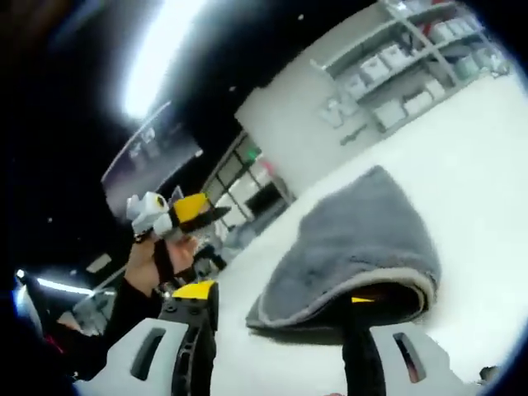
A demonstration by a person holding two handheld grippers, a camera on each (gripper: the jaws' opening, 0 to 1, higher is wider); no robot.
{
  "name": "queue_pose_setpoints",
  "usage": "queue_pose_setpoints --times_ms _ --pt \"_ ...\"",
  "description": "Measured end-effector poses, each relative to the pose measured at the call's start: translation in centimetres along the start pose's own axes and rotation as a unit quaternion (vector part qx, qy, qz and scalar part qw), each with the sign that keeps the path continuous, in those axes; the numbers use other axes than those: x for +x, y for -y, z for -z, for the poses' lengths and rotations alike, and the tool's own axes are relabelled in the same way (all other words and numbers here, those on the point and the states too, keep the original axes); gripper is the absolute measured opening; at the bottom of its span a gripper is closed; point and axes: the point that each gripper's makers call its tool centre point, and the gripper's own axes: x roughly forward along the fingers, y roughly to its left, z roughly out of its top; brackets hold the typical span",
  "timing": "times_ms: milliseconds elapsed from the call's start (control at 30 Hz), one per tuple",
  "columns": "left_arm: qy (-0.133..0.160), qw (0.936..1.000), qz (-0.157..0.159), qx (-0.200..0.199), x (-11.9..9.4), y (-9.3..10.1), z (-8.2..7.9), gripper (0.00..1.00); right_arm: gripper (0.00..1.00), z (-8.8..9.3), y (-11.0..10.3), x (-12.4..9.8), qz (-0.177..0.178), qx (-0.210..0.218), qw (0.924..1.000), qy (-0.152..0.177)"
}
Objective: Open the folded towel by lifting each exposed corner and separating the folded layers until the towel lies flat within the target outline without major curled edges
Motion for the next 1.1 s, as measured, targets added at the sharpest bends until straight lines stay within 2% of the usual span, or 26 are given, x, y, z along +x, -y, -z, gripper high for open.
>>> queue_pose_setpoints --times_ms 67,167,267,333,367,433,500,567,633,767,833,933,1033,1100 --pt "0.001 0.9997 0.01 -0.021 0.7 -0.3 -0.1 0.9 0.53 0.1 -0.3 0.3 -0.006 0.008 0.9999 0.001" --pt "-0.006 0.997 0.019 -0.074 2.4 -1.3 0.6 0.91 0.51 0.6 -1.0 0.7 -0.02 0.032 0.9993 -0.001" --pt "-0.014 0.9964 0.016 -0.082 4.2 -3.1 1.2 0.93 0.43 0.3 -1.0 0.8 -0.028 0.082 0.9962 0.012" --pt "-0.012 0.9958 0.019 -0.088 5.2 -4.0 1.5 0.93 0.39 0.2 -0.8 0.8 -0.027 0.099 0.9945 0.019" --pt "-0.008 0.994 0.027 -0.105 5.9 -4.2 1.5 0.92 0.38 0.1 -0.6 0.8 -0.028 0.103 0.994 0.021" --pt "-0.003 0.9854 0.059 -0.16 7.2 -4.4 1.7 0.9 0.37 0.0 -0.7 0.8 -0.029 0.113 0.9929 0.025" --pt "0.001 0.9797 0.074 -0.186 8.1 -4.5 1.8 0.89 0.37 0.1 -0.8 1.0 -0.03 0.117 0.9923 0.027" --pt "-0.005 0.9798 0.069 -0.188 9.2 -5.1 2.3 0.85 0.37 0.1 -0.9 1.1 -0.031 0.121 0.9917 0.031" --pt "-0.025 0.9809 0.056 -0.184 10.4 -5.6 3.3 0.8 0.36 0.3 -1.0 1.3 -0.032 0.127 0.9908 0.031" --pt "-0.048 0.9765 0.045 -0.206 12.7 -6.8 4.9 0.73 0.34 0.6 -1.3 1.6 -0.031 0.133 0.9901 0.032" --pt "-0.054 0.977 0.04 -0.202 13.6 -7.1 5.4 0.69 0.33 0.7 -1.3 1.7 -0.031 0.133 0.9901 0.032" --pt "-0.057 0.9793 0.044 -0.19 14.5 -7.0 5.5 0.55 0.3 0.8 -1.3 1.9 -0.027 0.139 0.9893 0.034" --pt "-0.069 0.9808 0.046 -0.177 15.1 -6.9 5.8 0.55 0.28 0.7 -1.1 1.8 -0.024 0.141 0.989 0.039" --pt "-0.081 0.9827 0.032 -0.163 15.6 -7.7 6.5 0.55 0.28 0.7 -1.1 1.8 -0.024 0.14 0.989 0.04"
